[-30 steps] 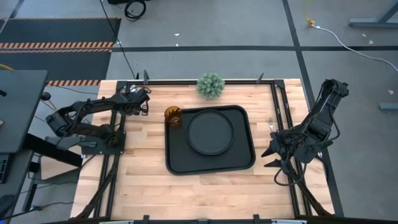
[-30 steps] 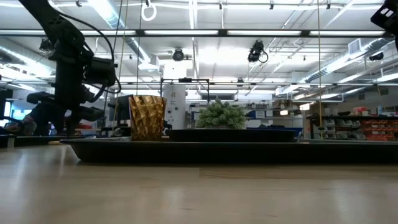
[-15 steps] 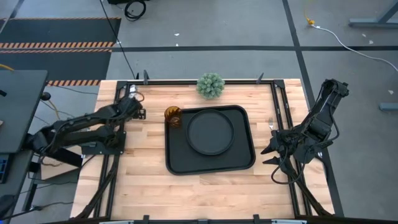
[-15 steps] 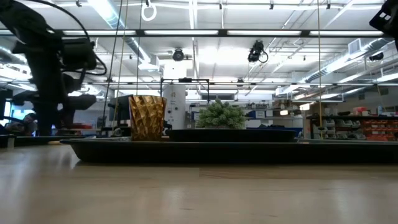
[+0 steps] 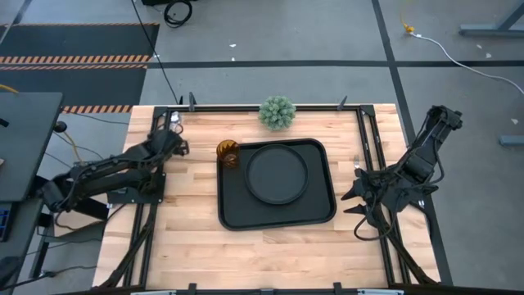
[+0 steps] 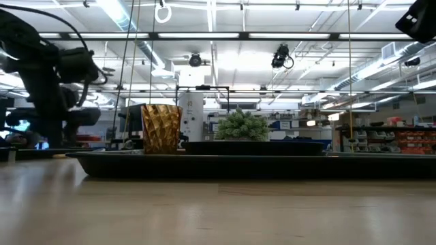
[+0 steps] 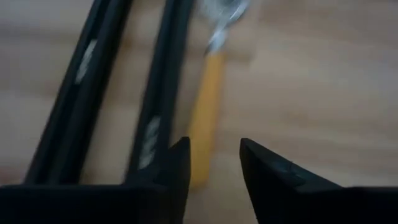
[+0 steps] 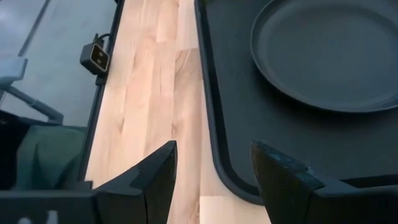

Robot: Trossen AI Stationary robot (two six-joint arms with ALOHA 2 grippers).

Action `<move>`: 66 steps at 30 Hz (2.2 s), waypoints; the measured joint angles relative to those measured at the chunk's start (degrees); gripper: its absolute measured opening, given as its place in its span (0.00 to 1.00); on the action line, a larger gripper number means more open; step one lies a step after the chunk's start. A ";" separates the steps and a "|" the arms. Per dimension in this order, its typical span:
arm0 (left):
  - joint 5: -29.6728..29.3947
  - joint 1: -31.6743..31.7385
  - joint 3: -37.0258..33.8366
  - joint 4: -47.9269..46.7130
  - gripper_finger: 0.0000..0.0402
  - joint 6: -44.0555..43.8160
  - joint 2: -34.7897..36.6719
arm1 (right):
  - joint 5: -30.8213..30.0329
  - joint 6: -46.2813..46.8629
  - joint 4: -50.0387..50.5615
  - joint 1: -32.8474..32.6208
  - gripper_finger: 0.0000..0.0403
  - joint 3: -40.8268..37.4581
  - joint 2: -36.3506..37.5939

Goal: Pick and place plate/cup/fork/spoon on tray
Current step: Put the orange spoon on the black serving tray to the left of the black plate

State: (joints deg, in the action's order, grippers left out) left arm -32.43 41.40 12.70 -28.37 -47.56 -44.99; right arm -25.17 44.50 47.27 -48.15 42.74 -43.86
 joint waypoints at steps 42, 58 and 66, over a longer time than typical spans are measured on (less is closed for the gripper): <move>4.29 11.11 8.71 9.42 0.52 15.50 -27.33 | 11.18 -6.81 0.04 10.52 0.52 0.00 0.05; 17.94 11.20 11.24 1.28 0.52 15.09 -27.71 | 11.41 -6.11 0.02 10.52 0.52 0.00 0.05; 21.09 11.11 11.14 1.61 0.52 15.31 -27.58 | 11.41 -6.11 0.00 10.52 0.52 0.00 0.05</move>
State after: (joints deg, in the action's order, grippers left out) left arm -11.33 52.51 23.84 -26.76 -32.25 -72.58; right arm -13.76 38.39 47.27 -37.63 42.74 -43.81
